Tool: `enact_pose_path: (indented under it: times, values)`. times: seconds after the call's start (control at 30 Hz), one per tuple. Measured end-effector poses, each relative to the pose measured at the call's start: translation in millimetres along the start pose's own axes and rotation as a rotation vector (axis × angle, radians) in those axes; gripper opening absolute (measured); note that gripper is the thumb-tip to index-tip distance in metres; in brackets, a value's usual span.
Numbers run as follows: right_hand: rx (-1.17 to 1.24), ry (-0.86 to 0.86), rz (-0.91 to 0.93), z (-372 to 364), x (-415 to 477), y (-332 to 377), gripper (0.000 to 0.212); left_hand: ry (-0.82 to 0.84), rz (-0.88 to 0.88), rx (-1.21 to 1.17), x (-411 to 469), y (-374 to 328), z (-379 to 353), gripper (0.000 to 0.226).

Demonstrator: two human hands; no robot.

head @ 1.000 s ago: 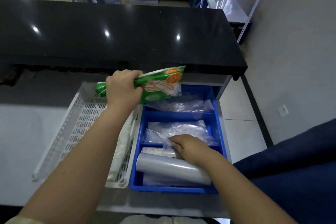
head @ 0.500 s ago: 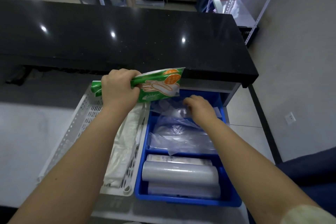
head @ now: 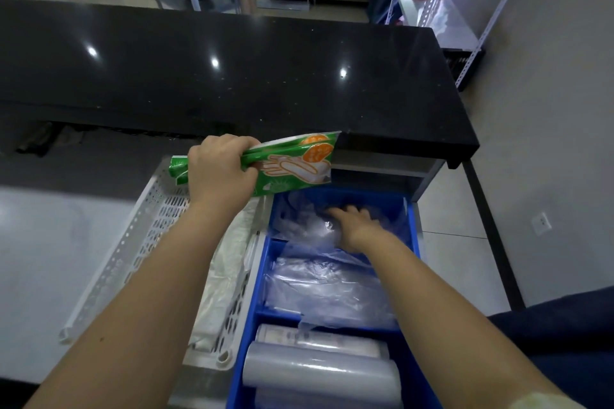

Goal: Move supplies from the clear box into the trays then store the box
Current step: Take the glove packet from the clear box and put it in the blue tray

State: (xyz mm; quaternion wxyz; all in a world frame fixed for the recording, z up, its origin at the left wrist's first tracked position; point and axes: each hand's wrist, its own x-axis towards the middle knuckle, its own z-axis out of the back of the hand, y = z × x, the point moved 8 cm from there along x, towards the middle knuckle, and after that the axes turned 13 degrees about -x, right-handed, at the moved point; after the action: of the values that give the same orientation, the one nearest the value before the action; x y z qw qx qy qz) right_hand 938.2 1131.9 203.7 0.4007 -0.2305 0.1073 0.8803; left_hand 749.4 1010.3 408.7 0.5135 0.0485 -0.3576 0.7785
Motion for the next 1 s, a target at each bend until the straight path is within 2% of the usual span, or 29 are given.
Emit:
enact_pose_path:
  times: [0.2, 0.37, 0.43, 0.57, 0.77, 1.0]
  values:
    - [-0.064, 0.022, 0.044, 5.3, 4.9, 6.6, 0.062, 0.009, 0.015, 0.003, 0.2, -0.6, -5.5, 0.034]
    - [0.08, -0.025, 0.05, 5.6, 5.8, 5.1, 0.039, -0.004, 0.025, -0.007, -4.0, 2.0, -1.8, 0.034]
    - [0.036, -0.039, 0.049, 7.7, 3.5, 5.8, 0.031, -0.007, 0.023, -0.005, -5.3, 2.2, 1.2, 0.034]
    - [-0.079, -0.235, 0.075, 33.5, -13.5, 6.7, 0.023, -0.009, 0.006, -0.003, -5.3, -0.8, 5.8, 0.034]
    - [-0.199, -0.524, 0.1, 79.3, -72.2, 6.7, 0.026, 0.02, -0.064, -0.055, 2.0, -23.3, 0.3, 0.032]
    - [-0.164, -0.608, -0.081, 94.8, -141.6, -41.6, 0.031, 0.141, -0.191, -0.13, -0.2, -74.0, -43.9, 0.027]
